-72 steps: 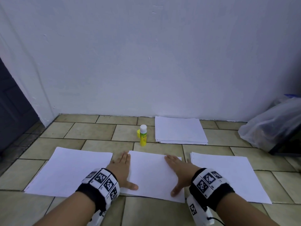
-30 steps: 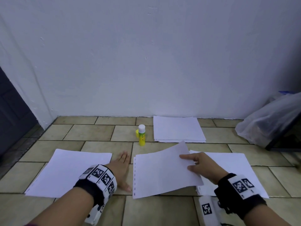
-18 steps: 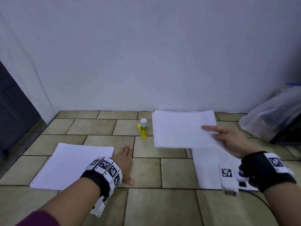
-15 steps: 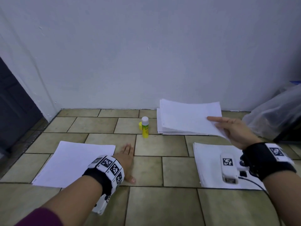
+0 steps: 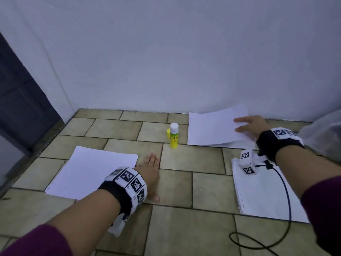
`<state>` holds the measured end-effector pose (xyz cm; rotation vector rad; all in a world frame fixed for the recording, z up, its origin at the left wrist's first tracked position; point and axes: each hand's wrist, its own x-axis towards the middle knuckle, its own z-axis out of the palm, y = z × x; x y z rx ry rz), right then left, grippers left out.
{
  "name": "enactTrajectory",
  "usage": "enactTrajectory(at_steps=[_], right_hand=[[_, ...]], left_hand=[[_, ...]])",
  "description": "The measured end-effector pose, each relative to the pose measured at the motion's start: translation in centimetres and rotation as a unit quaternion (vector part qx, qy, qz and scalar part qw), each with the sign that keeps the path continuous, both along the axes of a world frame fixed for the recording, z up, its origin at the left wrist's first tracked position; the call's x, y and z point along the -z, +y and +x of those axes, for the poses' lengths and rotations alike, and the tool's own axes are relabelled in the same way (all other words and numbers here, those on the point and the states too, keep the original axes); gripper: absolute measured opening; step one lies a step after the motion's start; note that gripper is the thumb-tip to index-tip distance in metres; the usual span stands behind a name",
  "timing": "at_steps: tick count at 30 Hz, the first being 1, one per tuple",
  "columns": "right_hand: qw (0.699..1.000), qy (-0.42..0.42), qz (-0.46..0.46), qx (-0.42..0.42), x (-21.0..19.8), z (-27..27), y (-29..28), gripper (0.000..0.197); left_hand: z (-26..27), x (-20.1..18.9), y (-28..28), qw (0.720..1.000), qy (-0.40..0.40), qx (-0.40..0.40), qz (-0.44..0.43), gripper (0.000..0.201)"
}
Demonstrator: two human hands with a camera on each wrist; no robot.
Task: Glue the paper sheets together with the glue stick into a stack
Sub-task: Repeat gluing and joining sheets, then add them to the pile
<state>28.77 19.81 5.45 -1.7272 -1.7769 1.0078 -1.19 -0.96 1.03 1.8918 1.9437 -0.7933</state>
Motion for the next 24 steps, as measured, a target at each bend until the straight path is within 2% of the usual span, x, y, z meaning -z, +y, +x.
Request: enactTrajectory(at_steps=[5,12,19,22,24], right_hand=[[0.99,-0.141,-0.011,-0.003,1.1,-1.0,1.1,0.045],[0.982,-0.189,-0.013,0.0,3.3,-1.2,2.4,0.045],[0.947,-0.319,-0.02,-0.017,3.1,-1.3,2.7,0.032],[0.948,-0.317,-0.024,-0.032,2.5,-1.0,2.3,0.03],[0.961,-0.271,-0.024,-0.045,1.8,-0.9,1.6,0.036]], left_hand=[[-0.3,0.0,-0.3,1.0,-0.026,-0.004,0.0,0.129],[-0.1,-0.5,-0.4,1.0,-0.024,0.002,-0.01,0.127],[-0.1,-0.5,-0.3,0.999,-0.022,-0.009,-0.023,0.129],[0.1,-0.7,-0.4,0.999,-0.022,-0.01,-0.02,0.127],[0.2,-0.9,-0.4,1.0,-0.022,-0.009,-0.019,0.125]])
